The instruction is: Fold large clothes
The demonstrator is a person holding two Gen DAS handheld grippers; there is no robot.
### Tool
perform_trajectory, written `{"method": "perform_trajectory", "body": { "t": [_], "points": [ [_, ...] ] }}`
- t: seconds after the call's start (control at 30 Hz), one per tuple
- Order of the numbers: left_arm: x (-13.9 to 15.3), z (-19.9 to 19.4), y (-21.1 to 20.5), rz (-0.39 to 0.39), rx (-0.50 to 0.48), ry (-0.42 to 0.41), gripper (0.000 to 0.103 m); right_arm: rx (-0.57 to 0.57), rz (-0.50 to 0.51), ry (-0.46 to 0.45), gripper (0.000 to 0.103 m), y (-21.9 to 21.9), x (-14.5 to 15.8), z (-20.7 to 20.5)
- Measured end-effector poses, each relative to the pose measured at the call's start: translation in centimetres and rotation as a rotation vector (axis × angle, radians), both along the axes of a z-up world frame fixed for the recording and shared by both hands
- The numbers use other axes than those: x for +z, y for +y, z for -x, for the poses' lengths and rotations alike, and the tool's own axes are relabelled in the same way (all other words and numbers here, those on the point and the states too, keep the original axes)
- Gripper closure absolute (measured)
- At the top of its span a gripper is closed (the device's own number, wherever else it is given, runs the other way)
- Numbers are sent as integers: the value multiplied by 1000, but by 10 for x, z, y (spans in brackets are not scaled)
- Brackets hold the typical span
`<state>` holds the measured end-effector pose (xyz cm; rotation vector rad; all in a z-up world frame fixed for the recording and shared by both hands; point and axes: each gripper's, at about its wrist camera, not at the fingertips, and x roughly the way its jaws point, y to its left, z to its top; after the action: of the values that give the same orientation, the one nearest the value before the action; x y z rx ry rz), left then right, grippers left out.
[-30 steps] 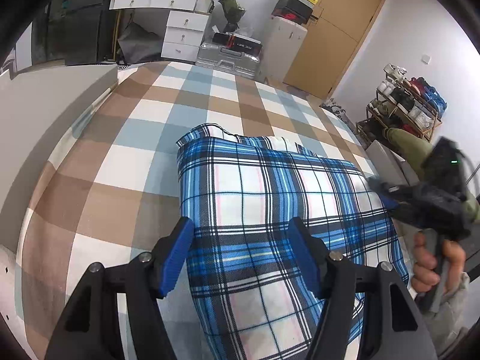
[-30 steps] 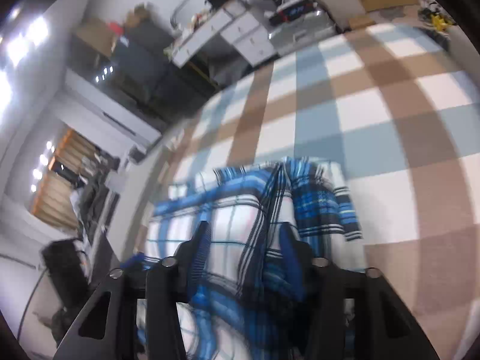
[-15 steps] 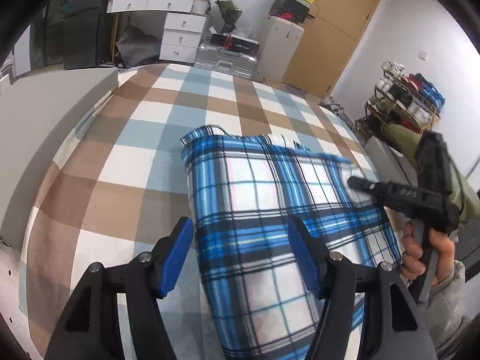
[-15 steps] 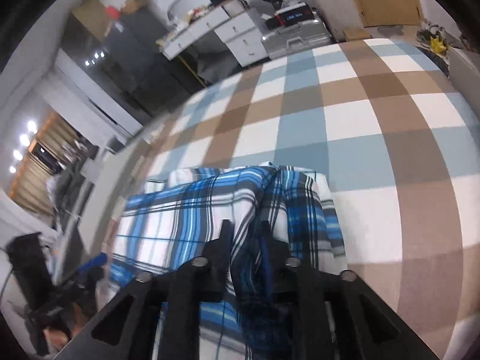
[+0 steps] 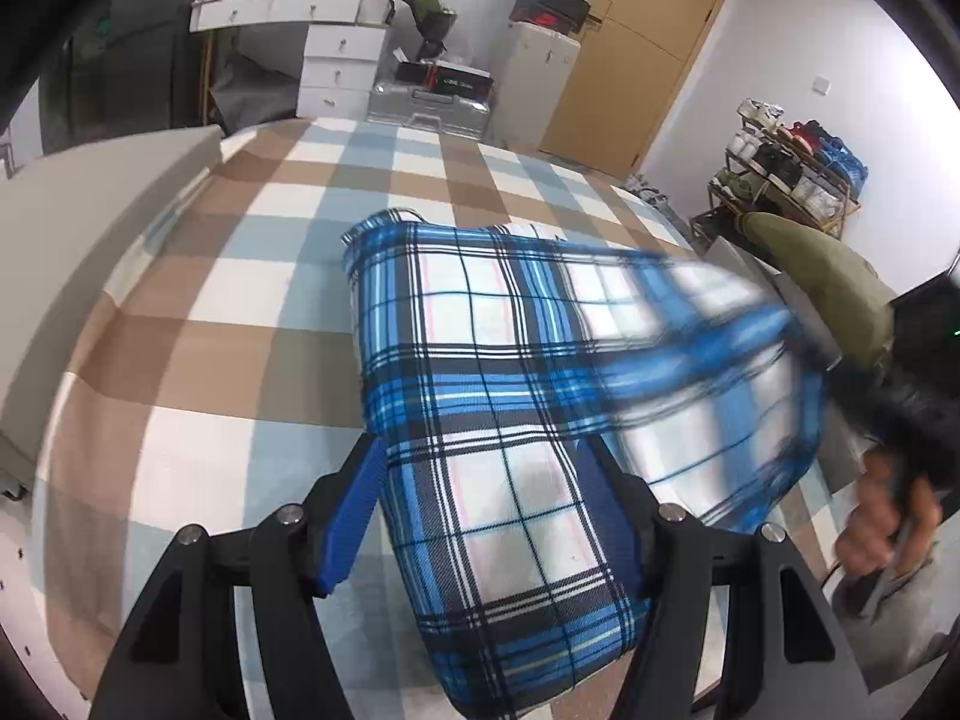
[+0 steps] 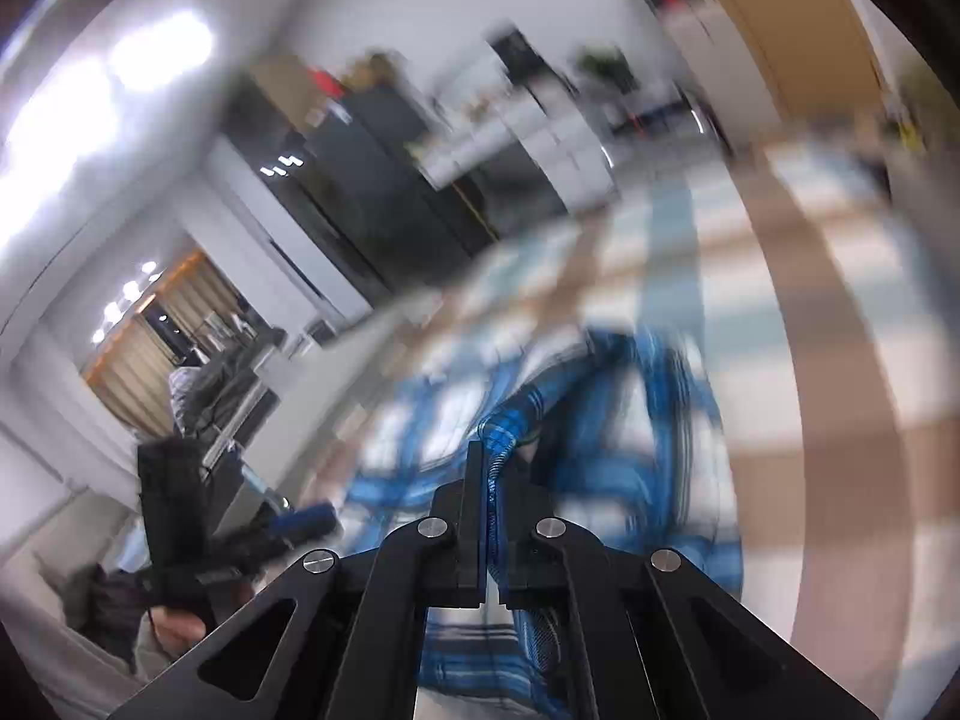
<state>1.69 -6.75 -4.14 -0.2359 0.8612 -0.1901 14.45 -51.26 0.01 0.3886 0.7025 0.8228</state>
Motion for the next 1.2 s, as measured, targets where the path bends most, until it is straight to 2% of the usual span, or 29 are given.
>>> {"method": "perform_trajectory", "body": {
  "t": [0.03, 0.13, 0.17, 0.3, 0.4, 0.5, 0.57, 0.6, 0.63, 0.67, 0.73, 0.8, 0.87, 0.97, 1.0, 1.07, 1.1, 1.13, 1.2],
  "points": [
    [1, 2, 0, -5, 4, -7, 42, -26, 36, 17, 102, 1, -2, -6],
    [1, 4, 1, 6, 19, -12, 42, -119, 186, 195, 102, 3, -43, -33],
    [1, 4, 1, 4, 23, -13, 42, -124, 203, 246, 101, 3, -56, -36],
    [7, 8, -1, 0, 9, -37, 42, -116, 180, 256, 82, -3, -56, -31],
    [12, 11, -11, 10, -60, -71, 42, -72, 137, 269, 77, -12, -57, -22],
    [7, 13, -30, -3, -184, -61, 42, -57, 131, 253, 76, -23, -61, -6],
    [2, 15, -44, -27, -257, -59, 42, -65, 157, 249, 77, -16, -61, -4],
    [-1, 16, -52, -49, -287, -55, 42, -74, 167, 234, 94, -10, -59, -6],
    [-2, 17, -56, -70, -301, -52, 42, -68, 172, 194, 101, -7, -51, -4],
    [-9, 17, -64, -125, -309, -43, 42, -45, 134, 143, 101, -6, -39, 0],
    [-17, 15, -70, -182, -316, -23, 42, 13, 74, 79, 102, -6, -20, 7],
    [-22, 14, -69, -177, -317, -15, 39, -37, 67, 49, 102, -15, -9, 7],
    [-22, 12, -68, -159, -326, -19, 38, -106, 136, 101, 102, -22, -24, -6],
    [-23, 13, -70, -172, -337, -19, 35, -100, 247, 234, 101, -12, -57, -19],
    [-22, 14, -71, -179, -338, -20, 34, -98, 260, 243, 96, -10, -58, -17],
    [-20, 15, -71, -179, -335, -27, 34, -122, 208, 243, 84, -14, -52, -18],
    [-18, 17, -70, -169, -332, -30, 34, -117, 174, 249, 59, -17, -50, -20],
    [-15, 17, -68, -157, -325, -33, 33, -110, 114, 253, 49, -22, -47, -23],
    [-4, 15, -59, -120, -291, -74, 33, -97, 67, 256, 49, -23, -42, -32]
  ]
}}
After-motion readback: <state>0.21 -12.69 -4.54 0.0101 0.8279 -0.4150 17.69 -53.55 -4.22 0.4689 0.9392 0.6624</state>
